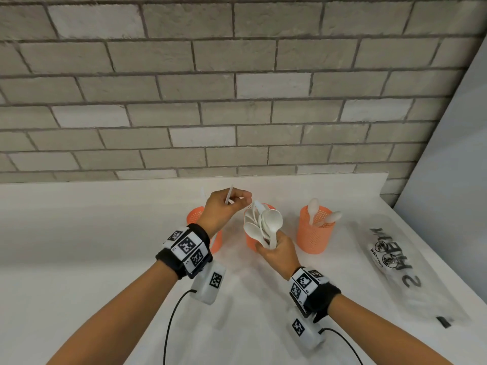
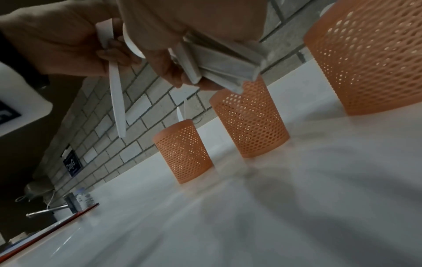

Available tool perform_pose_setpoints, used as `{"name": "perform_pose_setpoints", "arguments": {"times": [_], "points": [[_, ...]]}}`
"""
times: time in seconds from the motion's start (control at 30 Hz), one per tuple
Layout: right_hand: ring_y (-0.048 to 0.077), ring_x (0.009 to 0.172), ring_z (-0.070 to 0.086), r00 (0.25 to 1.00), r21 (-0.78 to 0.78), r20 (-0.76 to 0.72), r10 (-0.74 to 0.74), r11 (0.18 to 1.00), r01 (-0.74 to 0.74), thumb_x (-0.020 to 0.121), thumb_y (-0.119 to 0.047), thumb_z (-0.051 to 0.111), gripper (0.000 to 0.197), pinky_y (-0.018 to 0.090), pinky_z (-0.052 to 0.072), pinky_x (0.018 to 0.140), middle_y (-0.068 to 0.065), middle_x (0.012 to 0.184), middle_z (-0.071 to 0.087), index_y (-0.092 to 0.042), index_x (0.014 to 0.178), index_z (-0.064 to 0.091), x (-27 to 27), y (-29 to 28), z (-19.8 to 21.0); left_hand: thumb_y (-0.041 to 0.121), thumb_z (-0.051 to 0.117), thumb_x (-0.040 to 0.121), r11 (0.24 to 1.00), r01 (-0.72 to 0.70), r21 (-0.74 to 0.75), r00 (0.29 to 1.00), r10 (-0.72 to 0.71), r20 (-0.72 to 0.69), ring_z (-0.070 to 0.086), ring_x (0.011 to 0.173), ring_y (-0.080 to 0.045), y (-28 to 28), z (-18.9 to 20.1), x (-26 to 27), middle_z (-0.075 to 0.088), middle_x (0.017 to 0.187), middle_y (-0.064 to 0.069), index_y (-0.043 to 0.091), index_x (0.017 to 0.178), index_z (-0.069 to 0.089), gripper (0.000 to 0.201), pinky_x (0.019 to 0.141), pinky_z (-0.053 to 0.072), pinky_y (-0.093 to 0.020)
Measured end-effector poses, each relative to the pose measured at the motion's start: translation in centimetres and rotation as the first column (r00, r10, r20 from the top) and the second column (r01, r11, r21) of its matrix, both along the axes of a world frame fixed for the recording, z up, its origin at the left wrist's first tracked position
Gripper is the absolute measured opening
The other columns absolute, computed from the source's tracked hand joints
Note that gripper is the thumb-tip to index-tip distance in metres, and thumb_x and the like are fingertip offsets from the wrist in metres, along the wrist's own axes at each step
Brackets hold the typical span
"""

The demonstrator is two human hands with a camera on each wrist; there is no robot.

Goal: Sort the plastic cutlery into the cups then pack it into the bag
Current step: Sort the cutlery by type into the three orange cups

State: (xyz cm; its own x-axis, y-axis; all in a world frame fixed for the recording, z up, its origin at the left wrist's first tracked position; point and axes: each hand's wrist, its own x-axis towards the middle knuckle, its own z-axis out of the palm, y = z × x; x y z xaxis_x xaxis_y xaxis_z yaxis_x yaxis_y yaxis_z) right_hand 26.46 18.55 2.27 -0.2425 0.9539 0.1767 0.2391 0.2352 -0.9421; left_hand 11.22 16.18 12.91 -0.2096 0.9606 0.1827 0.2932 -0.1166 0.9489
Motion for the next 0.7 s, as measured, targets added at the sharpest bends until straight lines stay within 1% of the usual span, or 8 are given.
{"name": "perform_pose_setpoints", "arguments": {"times": [0.07, 0.2, 0.3, 0.37, 0.47, 0.53, 0.63, 0.7], "points": [[0.019, 0.081, 0.068, 0.999, 0.019, 0.043, -0.002, 1.000, 0.001, 0.075, -0.018, 0.074, 0.030, 0.039, 0.057, 0.075, 0.003, 0.087, 0.073, -0.029, 0.100, 0.061, 0.0, 0.2, -0.2, 0.011, 0.067, 0.083, 0.999, 0.030, -0.013, 0.999, -0.031, -0.036, 0.061, 0.089, -0.013, 0.4, -0.3, 0.2, 0.067, 0.086, 0.007, 0.011, 0.088, 0.071, 0.006, 0.083, 0.047, -0.020], [0.021, 0.083, 0.067, 0.993, 0.060, 0.116, 0.002, 0.998, -0.009, 0.075, -0.020, 0.073, 0.038, 0.037, 0.055, 0.076, 0.003, 0.090, 0.072, -0.023, 0.112, 0.062, 0.3, 0.6, -0.5, 0.010, 0.066, 0.082, 1.000, 0.013, -0.010, 0.993, -0.014, -0.121, 0.061, 0.079, -0.008, 1.2, -0.6, 0.3, 0.067, 0.080, 0.005, 0.017, 0.073, 0.066, 0.012, 0.078, 0.047, -0.019], [0.024, 0.079, 0.066, 0.990, 0.056, 0.141, 0.013, 0.998, -0.021, 0.073, -0.021, 0.070, 0.036, 0.039, 0.055, 0.073, 0.005, 0.085, 0.071, -0.022, 0.109, 0.062, 0.5, 0.7, -0.5, 0.013, 0.057, 0.089, 1.000, 0.009, -0.005, 0.963, -0.010, -0.268, 0.059, 0.081, -0.015, 1.6, -0.5, 0.4, 0.067, 0.083, -0.001, 0.012, 0.081, 0.060, 0.009, 0.077, 0.044, -0.025], [0.026, 0.076, 0.065, 0.991, 0.048, 0.135, 0.023, 0.998, -0.030, 0.072, -0.021, 0.068, 0.035, 0.040, 0.054, 0.071, 0.006, 0.082, 0.070, -0.020, 0.106, 0.063, 0.7, 0.9, -0.5, 0.017, 0.046, 0.096, 0.999, -0.029, 0.027, 0.952, 0.036, -0.305, 0.056, 0.073, -0.014, 1.7, -0.5, 0.5, 0.068, 0.086, -0.006, 0.011, 0.092, 0.051, 0.009, 0.069, 0.041, -0.024], [0.021, 0.070, 0.061, 0.986, 0.034, 0.163, 0.039, 0.998, -0.045, 0.074, -0.017, 0.069, 0.035, 0.037, 0.052, 0.067, 0.001, 0.076, 0.066, -0.018, 0.108, 0.062, 0.8, 1.1, -0.7, 0.023, 0.040, 0.098, 0.989, -0.129, 0.069, 0.971, 0.140, -0.192, 0.048, 0.058, -0.008, 1.7, -0.7, 0.7, 0.068, 0.090, -0.012, 0.012, 0.097, 0.044, 0.011, 0.057, 0.037, -0.022], [0.020, 0.072, 0.063, 0.986, 0.035, 0.160, 0.044, 0.998, -0.050, 0.074, -0.017, 0.069, 0.037, 0.035, 0.052, 0.068, 0.000, 0.079, 0.068, -0.020, 0.111, 0.062, 0.8, 1.1, -1.0, 0.024, 0.049, 0.095, 0.991, -0.131, 0.036, 0.985, 0.134, -0.106, 0.054, 0.066, -0.013, 1.6, -0.8, 1.0, 0.065, 0.094, -0.011, 0.011, 0.098, 0.048, 0.013, 0.063, 0.043, -0.025], [0.022, 0.077, 0.066, 0.987, 0.051, 0.150, 0.055, 0.997, -0.064, 0.073, -0.021, 0.069, 0.036, 0.038, 0.053, 0.070, 0.003, 0.086, 0.071, -0.025, 0.109, 0.061, 0.4, 0.9, -1.3, 0.020, 0.063, 0.087, 0.996, -0.075, -0.039, 0.994, 0.071, -0.087, 0.063, 0.090, -0.024, 1.4, -1.1, 1.6, 0.066, 0.097, -0.010, 0.004, 0.101, 0.063, 0.022, 0.082, 0.050, -0.036], [0.023, 0.074, 0.064, 0.988, 0.043, 0.138, 0.075, 0.996, -0.082, 0.074, -0.018, 0.071, 0.031, 0.036, 0.052, 0.068, 0.006, 0.083, 0.070, -0.025, 0.103, 0.061, 0.2, 0.7, -1.2, 0.016, 0.063, 0.087, 0.996, -0.062, -0.060, 0.997, 0.060, -0.037, 0.065, 0.092, -0.026, 1.4, -1.0, 1.7, 0.068, 0.098, -0.013, 0.003, 0.101, 0.068, 0.020, 0.081, 0.052, -0.030]]}}
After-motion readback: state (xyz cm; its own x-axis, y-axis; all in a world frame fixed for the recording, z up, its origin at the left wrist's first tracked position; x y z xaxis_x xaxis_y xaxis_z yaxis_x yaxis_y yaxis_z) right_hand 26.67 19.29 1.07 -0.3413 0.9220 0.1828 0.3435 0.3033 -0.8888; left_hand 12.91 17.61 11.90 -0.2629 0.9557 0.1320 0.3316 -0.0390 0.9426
